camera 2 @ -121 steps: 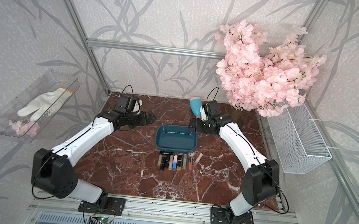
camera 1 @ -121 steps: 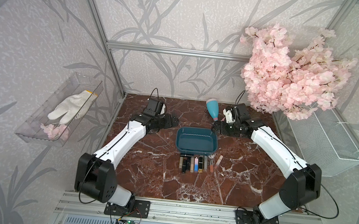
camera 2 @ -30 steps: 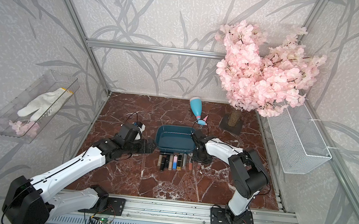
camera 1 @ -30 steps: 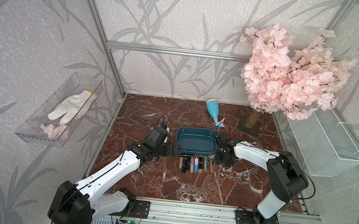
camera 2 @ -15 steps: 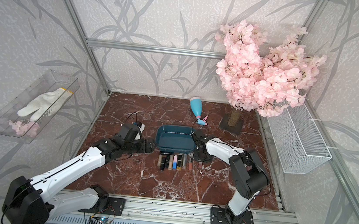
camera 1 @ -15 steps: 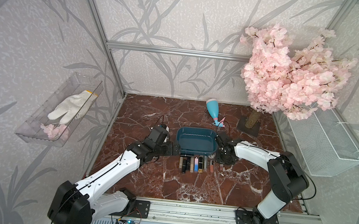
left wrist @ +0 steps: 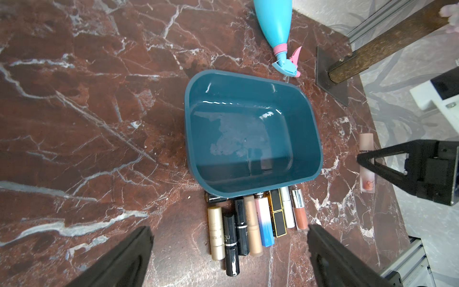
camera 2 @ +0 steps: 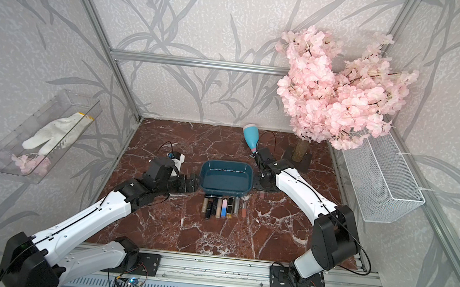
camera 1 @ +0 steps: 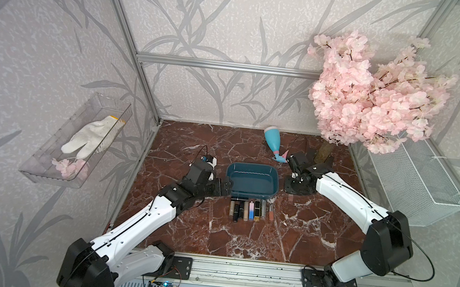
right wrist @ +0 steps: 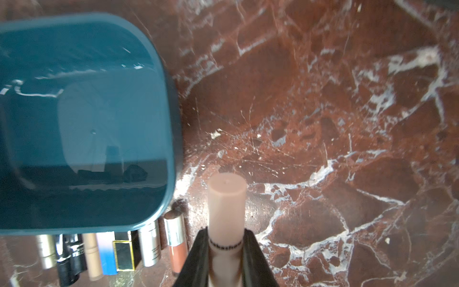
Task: Put the lipstick into the storage box
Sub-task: Pick up the lipstick at the center of the board, then place the lipstick in the storage box.
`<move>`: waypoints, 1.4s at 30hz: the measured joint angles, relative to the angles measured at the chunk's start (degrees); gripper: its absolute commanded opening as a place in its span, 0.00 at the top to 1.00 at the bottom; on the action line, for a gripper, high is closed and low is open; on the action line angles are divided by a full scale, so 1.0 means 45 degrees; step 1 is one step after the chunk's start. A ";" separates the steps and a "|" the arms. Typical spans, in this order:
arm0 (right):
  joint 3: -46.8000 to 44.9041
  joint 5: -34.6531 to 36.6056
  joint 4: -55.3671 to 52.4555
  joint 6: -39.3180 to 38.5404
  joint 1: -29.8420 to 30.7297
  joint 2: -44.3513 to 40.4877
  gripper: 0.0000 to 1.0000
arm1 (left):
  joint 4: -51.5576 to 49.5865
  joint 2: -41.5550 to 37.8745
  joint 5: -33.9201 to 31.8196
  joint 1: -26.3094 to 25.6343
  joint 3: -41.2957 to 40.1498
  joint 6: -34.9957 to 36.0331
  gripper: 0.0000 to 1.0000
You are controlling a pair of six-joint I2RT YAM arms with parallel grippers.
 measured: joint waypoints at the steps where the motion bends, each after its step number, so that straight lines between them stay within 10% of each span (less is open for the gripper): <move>1: 0.0335 -0.0087 -0.0136 -0.0087 0.0000 0.0015 0.95 | 0.0131 -0.0024 0.0044 0.0000 0.0000 0.0083 0.00; 21: 0.5241 -0.2142 -0.1331 -0.0976 0.0714 0.3837 0.95 | 0.0544 0.0495 0.3492 -0.0121 0.0403 0.3468 0.00; 42: 0.6188 -0.1749 -0.1511 -0.1025 0.0923 0.7130 0.95 | -0.0947 0.2686 0.4522 -0.1098 0.1506 0.7718 0.00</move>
